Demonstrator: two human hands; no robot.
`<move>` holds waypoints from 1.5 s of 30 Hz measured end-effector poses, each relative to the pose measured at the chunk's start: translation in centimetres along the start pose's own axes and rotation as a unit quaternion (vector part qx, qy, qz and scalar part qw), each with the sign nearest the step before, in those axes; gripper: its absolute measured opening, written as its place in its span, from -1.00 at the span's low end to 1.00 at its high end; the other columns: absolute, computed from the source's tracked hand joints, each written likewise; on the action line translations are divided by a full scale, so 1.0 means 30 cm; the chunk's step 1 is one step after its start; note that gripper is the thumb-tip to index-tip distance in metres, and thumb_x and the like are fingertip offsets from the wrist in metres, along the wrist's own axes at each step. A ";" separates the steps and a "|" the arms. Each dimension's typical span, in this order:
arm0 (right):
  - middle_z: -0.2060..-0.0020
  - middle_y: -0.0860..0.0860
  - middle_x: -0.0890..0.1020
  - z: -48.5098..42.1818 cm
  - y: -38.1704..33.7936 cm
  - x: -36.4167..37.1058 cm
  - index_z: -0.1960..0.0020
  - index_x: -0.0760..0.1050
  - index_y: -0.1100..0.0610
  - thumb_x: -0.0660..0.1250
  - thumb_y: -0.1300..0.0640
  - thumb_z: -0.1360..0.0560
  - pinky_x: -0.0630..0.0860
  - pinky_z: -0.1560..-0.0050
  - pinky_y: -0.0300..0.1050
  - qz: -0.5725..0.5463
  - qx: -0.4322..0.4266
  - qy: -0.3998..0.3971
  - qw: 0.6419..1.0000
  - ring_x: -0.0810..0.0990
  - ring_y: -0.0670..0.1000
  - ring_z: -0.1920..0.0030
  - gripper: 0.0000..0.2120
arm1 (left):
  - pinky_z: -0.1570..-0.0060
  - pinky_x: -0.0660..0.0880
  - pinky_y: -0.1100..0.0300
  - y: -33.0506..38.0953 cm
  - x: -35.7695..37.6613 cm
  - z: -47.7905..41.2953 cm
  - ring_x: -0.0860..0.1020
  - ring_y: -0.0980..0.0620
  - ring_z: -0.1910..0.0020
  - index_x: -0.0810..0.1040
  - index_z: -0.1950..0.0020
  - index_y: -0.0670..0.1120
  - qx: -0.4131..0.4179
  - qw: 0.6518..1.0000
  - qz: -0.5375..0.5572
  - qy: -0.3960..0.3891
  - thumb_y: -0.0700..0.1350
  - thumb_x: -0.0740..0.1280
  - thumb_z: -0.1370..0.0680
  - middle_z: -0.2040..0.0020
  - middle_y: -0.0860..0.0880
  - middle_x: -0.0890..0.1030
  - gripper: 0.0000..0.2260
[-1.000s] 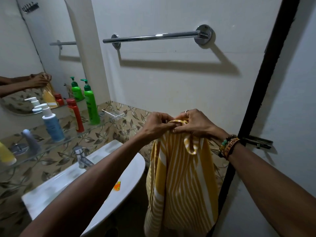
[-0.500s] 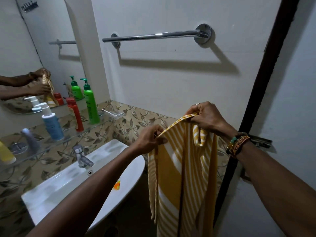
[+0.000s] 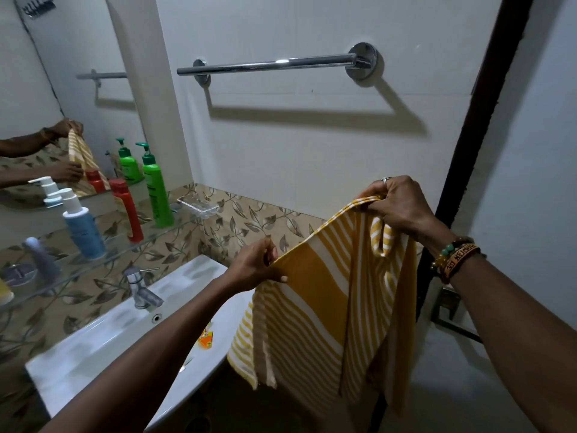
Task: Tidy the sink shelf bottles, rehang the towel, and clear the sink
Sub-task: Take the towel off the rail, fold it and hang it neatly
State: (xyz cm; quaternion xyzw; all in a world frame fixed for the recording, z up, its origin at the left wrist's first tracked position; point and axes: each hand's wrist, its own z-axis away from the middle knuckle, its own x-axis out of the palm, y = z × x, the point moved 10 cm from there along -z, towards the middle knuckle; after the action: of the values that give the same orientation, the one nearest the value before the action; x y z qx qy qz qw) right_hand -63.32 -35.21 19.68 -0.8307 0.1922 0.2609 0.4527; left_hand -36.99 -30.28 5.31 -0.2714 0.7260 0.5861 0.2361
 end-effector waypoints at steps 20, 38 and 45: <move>-0.12 0.00 0.65 -0.001 0.088 0.096 -0.06 0.59 -0.05 0.56 -0.13 -0.35 0.48 -0.09 -0.12 0.149 0.022 -0.087 0.985 0.59 0.08 -0.17 -0.65 | 0.08 0.53 -0.01 -0.042 -0.093 -0.011 0.59 -0.11 0.07 0.65 0.06 -0.14 -0.044 0.997 -0.044 0.054 -0.08 0.45 -0.52 0.08 -0.14 0.64 -0.88; 0.47 -0.36 0.57 0.055 0.075 0.328 0.46 0.61 -0.13 0.56 -0.05 -0.35 0.34 0.46 -0.45 0.067 0.021 -0.234 0.970 0.54 -0.34 0.41 -0.75 | 0.27 0.60 0.13 0.172 0.009 -0.014 0.60 -0.02 0.32 0.67 0.05 -0.13 0.018 0.996 -0.077 -0.030 -0.36 0.39 -0.45 0.23 0.00 0.63 -0.82; 0.35 -0.17 0.64 0.019 0.115 0.249 0.35 0.64 -0.07 0.56 -0.03 -0.34 0.54 0.21 -0.10 0.121 0.032 -0.158 0.979 0.61 -0.07 0.21 -0.85 | 0.20 0.57 0.21 0.041 -0.016 -0.004 0.59 0.03 0.18 0.67 -0.07 -0.15 -0.027 0.991 -0.126 -0.023 -0.32 0.34 -0.52 0.06 -0.09 0.67 -0.81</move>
State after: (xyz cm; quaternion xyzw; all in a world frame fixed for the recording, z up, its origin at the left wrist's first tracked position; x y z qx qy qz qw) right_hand -59.49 -37.14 12.64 -0.7348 0.2257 0.4355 0.4686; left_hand -37.47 -30.14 6.55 -0.3534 0.6644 0.5768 0.3179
